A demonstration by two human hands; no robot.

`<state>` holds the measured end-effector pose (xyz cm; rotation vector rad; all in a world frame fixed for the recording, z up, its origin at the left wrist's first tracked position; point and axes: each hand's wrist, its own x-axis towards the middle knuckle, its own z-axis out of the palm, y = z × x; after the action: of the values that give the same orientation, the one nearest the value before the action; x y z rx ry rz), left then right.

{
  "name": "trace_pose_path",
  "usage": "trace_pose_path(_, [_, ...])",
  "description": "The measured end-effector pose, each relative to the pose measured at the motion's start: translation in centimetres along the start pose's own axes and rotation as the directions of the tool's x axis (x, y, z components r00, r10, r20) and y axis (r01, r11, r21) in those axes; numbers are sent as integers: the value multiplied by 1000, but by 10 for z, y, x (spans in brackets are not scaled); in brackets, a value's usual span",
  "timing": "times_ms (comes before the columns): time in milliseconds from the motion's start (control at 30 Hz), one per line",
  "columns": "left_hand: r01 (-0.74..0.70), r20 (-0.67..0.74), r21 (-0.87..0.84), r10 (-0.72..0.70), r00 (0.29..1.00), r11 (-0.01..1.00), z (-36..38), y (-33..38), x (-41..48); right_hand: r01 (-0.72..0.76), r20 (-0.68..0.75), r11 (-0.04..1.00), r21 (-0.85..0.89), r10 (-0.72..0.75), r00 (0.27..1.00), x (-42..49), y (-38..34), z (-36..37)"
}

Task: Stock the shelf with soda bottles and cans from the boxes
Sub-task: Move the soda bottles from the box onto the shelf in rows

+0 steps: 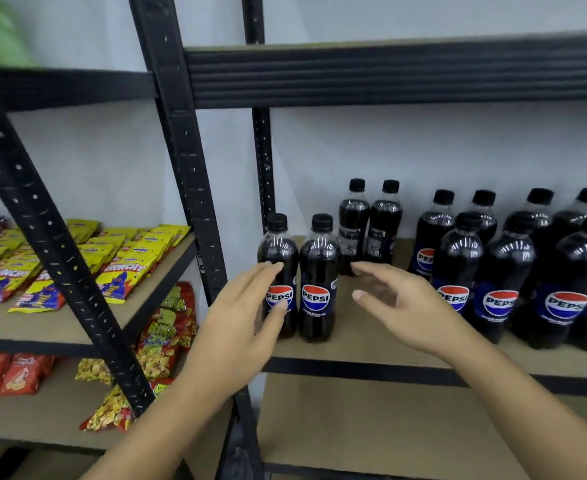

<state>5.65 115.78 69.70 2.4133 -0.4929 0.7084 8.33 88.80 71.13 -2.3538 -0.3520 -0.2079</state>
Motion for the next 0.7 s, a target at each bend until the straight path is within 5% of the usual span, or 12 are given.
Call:
trace_pose_path(267, [-230,123,114,216,969,967,-26,42,100,86,25,929,-359,-82,996,27,-32,-79])
trace_pose_path(700, [-274,531,324,66,845,906,13,72,239,22,111,824,-566,50,993,112,-22,-136])
